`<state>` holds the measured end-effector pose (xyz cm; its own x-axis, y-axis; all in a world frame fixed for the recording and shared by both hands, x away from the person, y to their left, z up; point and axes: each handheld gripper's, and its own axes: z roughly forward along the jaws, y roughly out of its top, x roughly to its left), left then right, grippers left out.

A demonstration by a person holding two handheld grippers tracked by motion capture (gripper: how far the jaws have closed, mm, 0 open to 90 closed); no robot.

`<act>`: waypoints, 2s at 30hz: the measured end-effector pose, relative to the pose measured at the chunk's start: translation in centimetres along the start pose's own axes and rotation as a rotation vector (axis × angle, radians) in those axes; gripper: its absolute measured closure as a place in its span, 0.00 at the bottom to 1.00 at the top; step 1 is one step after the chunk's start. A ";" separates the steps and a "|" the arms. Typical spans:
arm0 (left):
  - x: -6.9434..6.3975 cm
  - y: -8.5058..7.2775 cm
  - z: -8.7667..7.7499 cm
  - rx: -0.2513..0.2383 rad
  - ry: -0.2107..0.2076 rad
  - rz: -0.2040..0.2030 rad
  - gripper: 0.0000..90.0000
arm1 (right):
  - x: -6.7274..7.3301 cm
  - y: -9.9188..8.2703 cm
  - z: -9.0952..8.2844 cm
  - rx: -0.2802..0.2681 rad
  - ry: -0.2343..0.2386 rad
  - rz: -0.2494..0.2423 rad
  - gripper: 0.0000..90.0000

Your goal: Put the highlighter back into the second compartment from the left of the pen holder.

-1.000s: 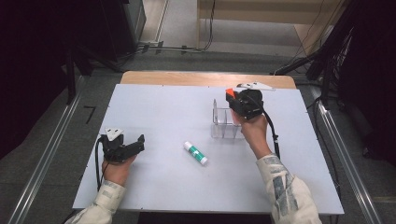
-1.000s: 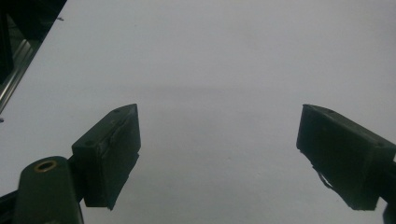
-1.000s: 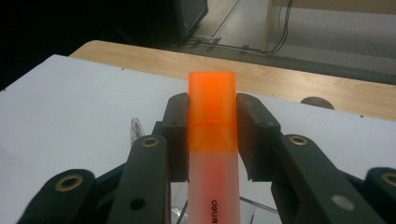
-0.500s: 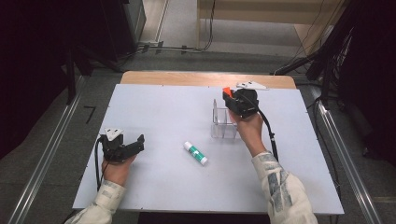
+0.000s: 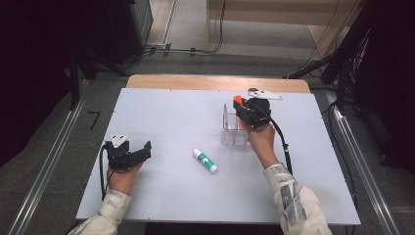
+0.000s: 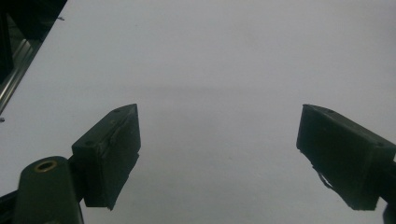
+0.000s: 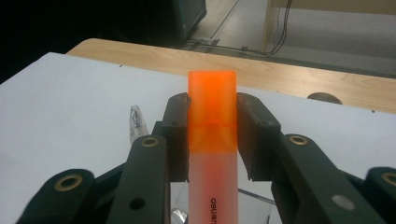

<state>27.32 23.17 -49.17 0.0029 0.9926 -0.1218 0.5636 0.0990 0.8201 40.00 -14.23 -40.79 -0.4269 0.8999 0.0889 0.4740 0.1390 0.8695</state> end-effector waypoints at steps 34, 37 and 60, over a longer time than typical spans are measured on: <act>-0.1 0.0 0.0 0.000 -0.001 0.005 0.16 | -0.7 -4.4 -2.0 0.073 0.012 -0.029 0.72; -0.1 0.0 0.0 0.000 -0.002 0.006 0.16 | -0.8 -4.4 -2.0 0.077 0.013 -0.028 0.71; -0.1 0.0 -0.1 0.001 -0.001 0.006 0.16 | -1.4 -4.8 -3.9 0.067 0.041 0.000 0.43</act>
<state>27.28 23.05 -49.14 0.0071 0.9931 -0.1172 0.5642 0.0928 0.8204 35.33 -17.73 -43.21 -0.4575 0.8824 0.1097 0.5235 0.1676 0.8354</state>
